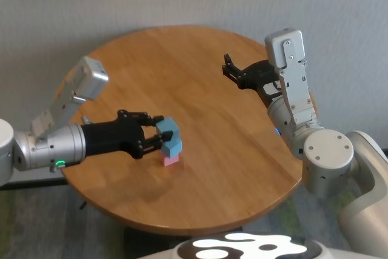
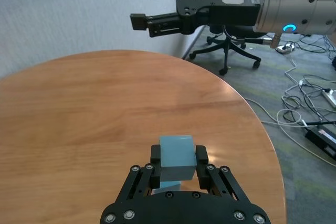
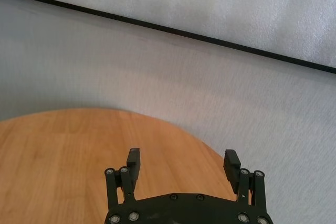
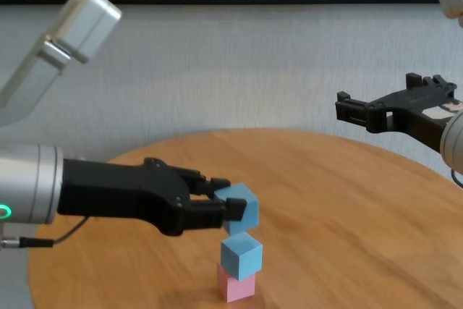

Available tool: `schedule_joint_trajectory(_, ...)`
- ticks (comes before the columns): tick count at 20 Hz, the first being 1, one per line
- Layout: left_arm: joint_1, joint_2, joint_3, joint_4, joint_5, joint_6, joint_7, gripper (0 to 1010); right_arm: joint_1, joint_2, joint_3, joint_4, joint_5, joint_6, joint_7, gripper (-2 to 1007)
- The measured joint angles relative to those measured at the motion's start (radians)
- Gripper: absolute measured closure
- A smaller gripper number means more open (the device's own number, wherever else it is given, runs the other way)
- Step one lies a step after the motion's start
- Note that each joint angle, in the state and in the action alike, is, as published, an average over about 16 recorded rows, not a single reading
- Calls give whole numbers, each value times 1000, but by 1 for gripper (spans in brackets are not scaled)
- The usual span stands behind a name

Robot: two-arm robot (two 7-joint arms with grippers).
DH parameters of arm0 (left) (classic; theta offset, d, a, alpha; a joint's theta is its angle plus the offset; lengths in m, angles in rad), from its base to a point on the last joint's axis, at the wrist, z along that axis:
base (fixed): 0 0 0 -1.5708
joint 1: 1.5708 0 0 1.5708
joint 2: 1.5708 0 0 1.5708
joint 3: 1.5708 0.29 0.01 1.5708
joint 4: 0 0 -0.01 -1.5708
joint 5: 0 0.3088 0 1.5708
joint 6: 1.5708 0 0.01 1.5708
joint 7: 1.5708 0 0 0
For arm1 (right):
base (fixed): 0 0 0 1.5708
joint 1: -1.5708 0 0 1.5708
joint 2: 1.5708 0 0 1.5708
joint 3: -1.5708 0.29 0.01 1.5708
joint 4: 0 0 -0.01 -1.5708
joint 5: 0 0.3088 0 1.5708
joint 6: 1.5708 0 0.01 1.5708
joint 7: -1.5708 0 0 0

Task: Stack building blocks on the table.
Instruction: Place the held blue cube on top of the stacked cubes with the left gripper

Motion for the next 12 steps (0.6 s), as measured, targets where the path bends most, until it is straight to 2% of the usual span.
schedule_joint_trajectory(6, -31, -5, 40, 41, 6, 2, -18, 611, 0, 0, 0, 0, 0, 0, 0, 0)
schedule_joint_trajectory(12, -64, -15, 67, 90, 14, -5, -20, 611, 0, 0, 0, 0, 0, 0, 0, 0)
